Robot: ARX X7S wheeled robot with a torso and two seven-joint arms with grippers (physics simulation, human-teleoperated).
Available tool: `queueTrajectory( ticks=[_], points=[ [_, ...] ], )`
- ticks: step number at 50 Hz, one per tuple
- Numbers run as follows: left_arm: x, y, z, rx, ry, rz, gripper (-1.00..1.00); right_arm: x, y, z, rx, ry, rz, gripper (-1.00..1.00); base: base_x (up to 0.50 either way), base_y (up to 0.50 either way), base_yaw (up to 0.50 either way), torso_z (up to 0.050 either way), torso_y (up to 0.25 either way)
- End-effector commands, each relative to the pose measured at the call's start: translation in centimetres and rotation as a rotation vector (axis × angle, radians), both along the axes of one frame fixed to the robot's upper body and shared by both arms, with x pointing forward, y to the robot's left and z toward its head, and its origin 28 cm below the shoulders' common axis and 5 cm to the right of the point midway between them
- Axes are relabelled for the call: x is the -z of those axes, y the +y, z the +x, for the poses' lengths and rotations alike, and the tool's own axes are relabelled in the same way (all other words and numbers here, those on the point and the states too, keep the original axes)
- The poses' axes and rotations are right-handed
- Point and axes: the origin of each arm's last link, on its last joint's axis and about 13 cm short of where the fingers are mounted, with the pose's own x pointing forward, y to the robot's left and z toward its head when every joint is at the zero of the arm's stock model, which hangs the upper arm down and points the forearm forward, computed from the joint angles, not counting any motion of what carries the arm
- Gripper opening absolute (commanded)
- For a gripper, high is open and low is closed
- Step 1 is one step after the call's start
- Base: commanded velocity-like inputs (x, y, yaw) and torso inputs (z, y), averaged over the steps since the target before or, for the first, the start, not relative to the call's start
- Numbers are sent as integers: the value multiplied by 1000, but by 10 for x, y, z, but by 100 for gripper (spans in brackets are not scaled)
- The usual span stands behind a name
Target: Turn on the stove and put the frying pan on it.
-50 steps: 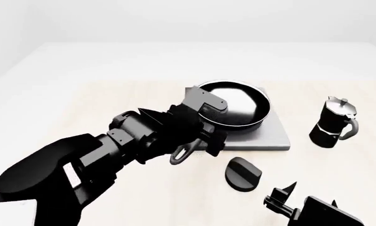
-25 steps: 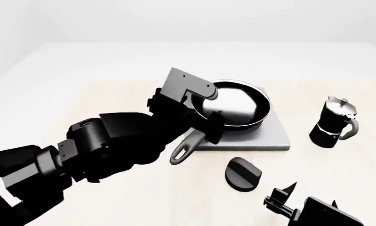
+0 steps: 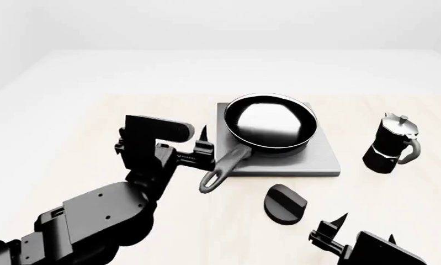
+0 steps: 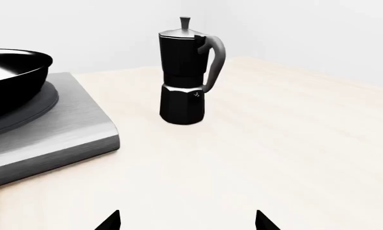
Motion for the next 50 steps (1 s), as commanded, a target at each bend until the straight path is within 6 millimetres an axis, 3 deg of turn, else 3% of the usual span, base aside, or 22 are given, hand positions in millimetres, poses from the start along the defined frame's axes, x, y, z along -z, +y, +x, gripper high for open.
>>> queueTrajectory(
  ticks=[1, 13, 24, 50],
  points=[
    [32, 15, -16, -114, -65, -33, 100, 0, 0, 0, -3, -1, -2, 100, 0, 0, 0, 0, 0],
    [71, 28, -33, -290, -206, -55, 100, 0, 1, 1, -8, 0, -2, 100, 0, 0, 0, 0, 0],
    [104, 32, -46, -359, -184, -49, 100, 0, 0, 0, -10, -1, -4, 100, 0, 0, 0, 0, 0],
    [131, 45, -69, -477, -144, -7, 100, -4, 2, -2, 12, -47, -53, 100, 0, 0, 0, 0, 0]
  ],
)
